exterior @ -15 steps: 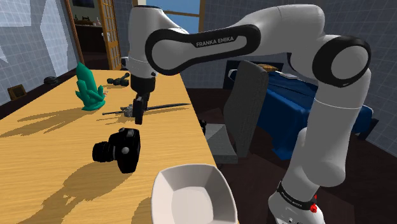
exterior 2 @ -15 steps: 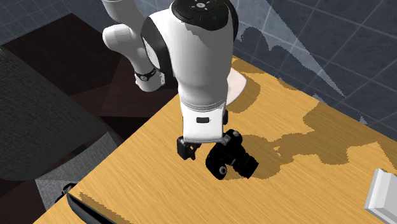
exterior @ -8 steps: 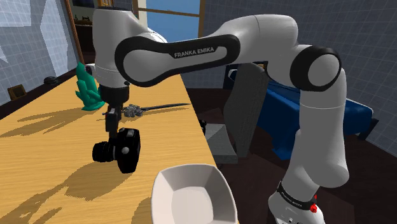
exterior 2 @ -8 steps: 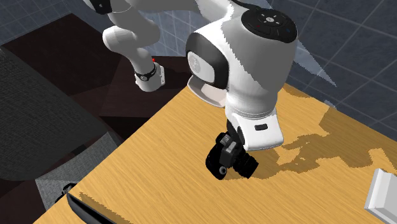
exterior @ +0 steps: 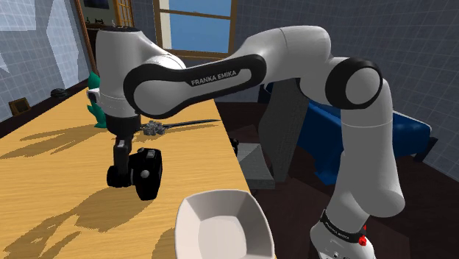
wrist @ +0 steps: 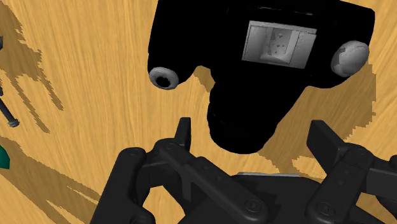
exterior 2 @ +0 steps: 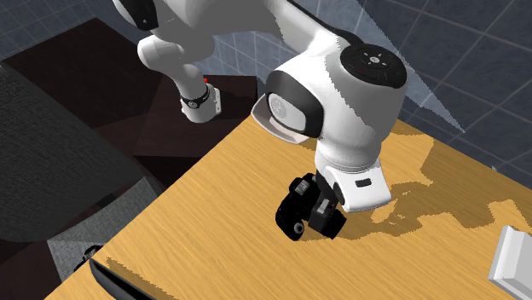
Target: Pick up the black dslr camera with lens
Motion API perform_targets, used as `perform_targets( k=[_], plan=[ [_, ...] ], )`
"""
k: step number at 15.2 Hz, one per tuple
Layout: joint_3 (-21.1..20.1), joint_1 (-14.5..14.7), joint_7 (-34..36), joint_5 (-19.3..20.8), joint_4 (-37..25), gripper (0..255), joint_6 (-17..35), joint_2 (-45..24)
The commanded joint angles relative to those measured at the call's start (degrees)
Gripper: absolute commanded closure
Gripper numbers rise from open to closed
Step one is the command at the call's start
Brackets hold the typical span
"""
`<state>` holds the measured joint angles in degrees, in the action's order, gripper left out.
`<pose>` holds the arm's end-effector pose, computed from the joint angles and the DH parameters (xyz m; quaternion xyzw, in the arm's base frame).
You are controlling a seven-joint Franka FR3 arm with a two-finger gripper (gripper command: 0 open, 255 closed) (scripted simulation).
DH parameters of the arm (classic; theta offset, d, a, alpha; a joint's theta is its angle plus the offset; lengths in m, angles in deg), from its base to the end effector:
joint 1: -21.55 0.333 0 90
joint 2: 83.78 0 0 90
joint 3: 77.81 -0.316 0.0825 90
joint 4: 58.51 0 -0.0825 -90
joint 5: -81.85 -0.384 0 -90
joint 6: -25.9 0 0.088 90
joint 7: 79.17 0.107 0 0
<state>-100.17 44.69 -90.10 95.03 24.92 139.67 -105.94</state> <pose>0.5199 0.4496 0.4935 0.8686 0.4865 0.0934 0.0109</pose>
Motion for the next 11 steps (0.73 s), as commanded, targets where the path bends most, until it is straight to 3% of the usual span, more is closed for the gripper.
perform_targets(
  k=[1, 3, 4, 11],
  plan=[
    [0.03, -0.05, 0.22, 0.10, 1.29, 0, 1.28, 0.02],
    [0.03, -0.06, 0.22, 0.10, 1.29, 0, 1.28, 0.02],
    [0.04, -0.09, 0.17, 0.08, 1.28, 255, 1.26, 0.04],
    [0.02, -0.11, 0.19, 0.06, 1.46, 255, 1.33, 0.15]
  ],
)
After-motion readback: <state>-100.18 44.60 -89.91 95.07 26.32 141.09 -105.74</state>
